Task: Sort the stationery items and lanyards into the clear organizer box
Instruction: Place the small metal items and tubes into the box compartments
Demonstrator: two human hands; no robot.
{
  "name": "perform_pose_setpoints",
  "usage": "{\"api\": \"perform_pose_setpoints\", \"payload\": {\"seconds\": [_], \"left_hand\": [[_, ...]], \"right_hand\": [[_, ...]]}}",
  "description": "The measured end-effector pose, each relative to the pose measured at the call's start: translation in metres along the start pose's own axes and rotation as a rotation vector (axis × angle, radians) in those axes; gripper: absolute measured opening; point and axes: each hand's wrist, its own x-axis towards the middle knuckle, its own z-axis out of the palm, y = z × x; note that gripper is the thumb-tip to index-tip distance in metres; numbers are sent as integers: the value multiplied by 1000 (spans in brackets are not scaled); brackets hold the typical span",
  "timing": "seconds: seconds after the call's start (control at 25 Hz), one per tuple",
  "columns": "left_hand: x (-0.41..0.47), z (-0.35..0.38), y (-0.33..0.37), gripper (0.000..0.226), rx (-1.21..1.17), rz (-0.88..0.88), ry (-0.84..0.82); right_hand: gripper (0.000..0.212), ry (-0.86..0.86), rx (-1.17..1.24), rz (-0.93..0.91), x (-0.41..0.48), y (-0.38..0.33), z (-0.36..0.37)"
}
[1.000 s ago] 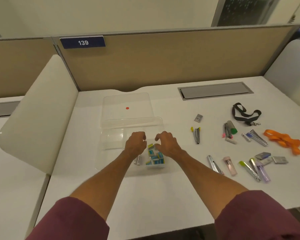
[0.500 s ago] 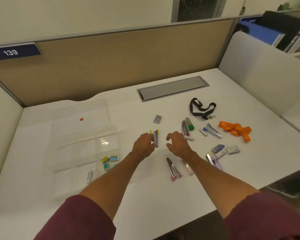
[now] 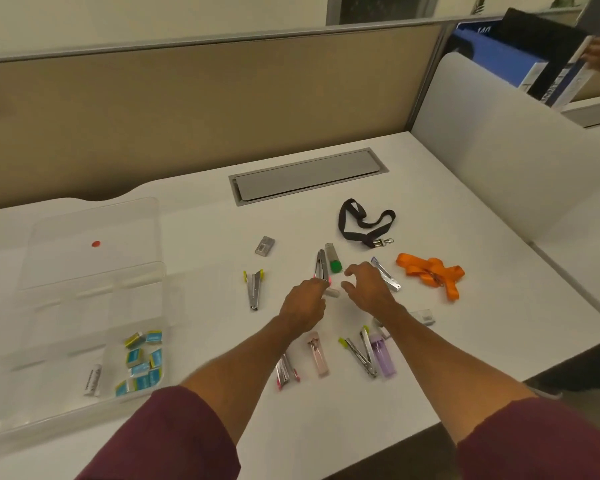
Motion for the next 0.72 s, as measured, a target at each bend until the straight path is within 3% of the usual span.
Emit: {"api": "perform_pose_setpoints", "payload": {"seconds": [0.16, 0.52, 0.72], "left_hand": [[12, 13, 7, 39, 51, 25, -32], [18, 15, 0, 31, 421, 99, -31], [9, 10, -8, 25, 398, 114, -43]], "right_hand": [[36, -15, -10, -29, 12, 20, 0], [55, -72, -166, -84, 24, 25, 12], [41, -108, -222, -28, 18, 21, 23]]}}
